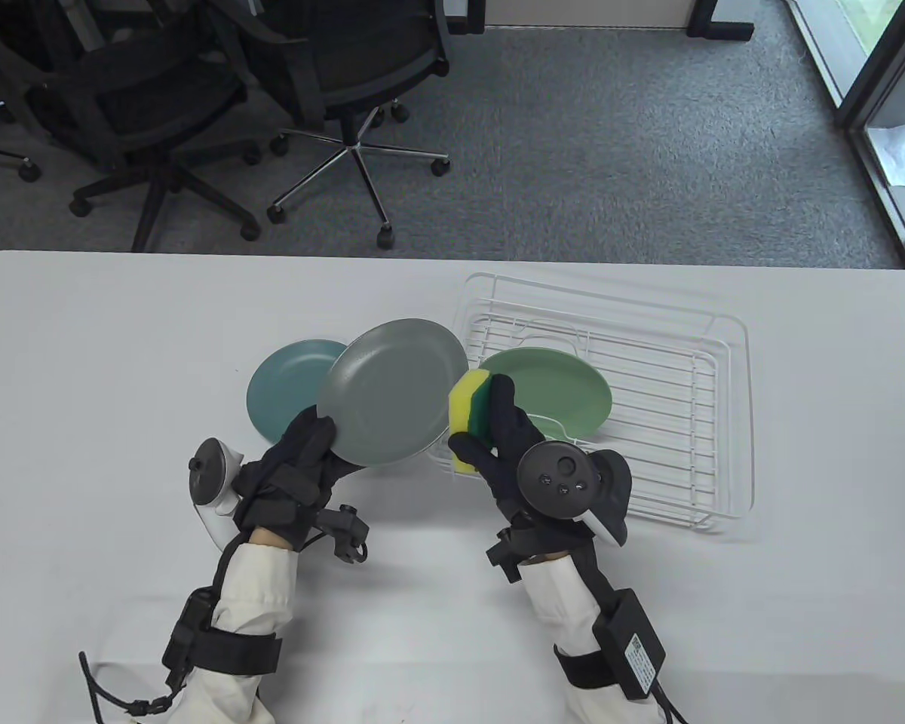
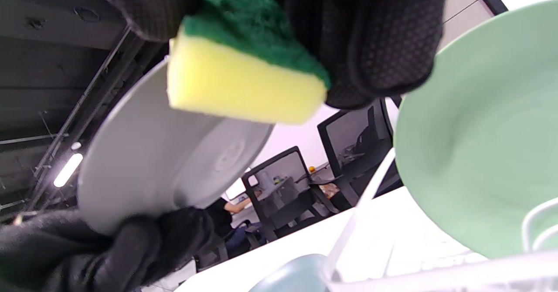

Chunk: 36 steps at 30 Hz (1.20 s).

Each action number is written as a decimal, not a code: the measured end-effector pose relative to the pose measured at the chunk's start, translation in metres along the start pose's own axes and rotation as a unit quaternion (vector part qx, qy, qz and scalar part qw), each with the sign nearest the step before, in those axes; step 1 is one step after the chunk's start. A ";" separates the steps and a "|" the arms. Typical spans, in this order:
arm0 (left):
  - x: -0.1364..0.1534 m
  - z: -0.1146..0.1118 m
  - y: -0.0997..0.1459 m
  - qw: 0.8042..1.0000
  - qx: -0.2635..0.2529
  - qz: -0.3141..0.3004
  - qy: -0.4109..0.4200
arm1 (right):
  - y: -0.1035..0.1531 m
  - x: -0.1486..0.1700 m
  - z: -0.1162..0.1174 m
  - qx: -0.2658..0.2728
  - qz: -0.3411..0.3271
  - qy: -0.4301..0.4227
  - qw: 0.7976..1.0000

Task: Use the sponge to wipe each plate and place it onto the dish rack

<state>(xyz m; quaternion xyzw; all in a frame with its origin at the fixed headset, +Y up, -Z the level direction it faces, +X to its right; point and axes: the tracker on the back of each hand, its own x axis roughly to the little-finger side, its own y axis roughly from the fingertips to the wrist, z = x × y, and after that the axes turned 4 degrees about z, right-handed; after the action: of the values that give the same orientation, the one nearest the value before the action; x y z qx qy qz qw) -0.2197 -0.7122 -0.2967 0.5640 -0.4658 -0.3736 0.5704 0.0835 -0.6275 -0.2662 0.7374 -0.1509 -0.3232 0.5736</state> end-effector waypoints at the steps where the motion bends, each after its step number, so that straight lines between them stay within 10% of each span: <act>1: 0.000 -0.001 0.000 1.000 0.007 0.003 -0.006 | 0.000 0.002 -0.002 0.002 -0.004 -0.013 1.000; 36: 0.007 -0.027 -0.006 0.971 0.126 0.026 -0.202 | -0.001 0.041 -0.005 0.046 0.005 -0.343 0.938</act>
<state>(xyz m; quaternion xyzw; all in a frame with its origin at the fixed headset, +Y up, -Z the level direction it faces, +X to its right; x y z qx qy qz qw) -0.1914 -0.7113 -0.2999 0.5317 -0.6291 -0.4037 0.3982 0.1176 -0.6481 -0.2789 0.6064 -0.3569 -0.5462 0.4546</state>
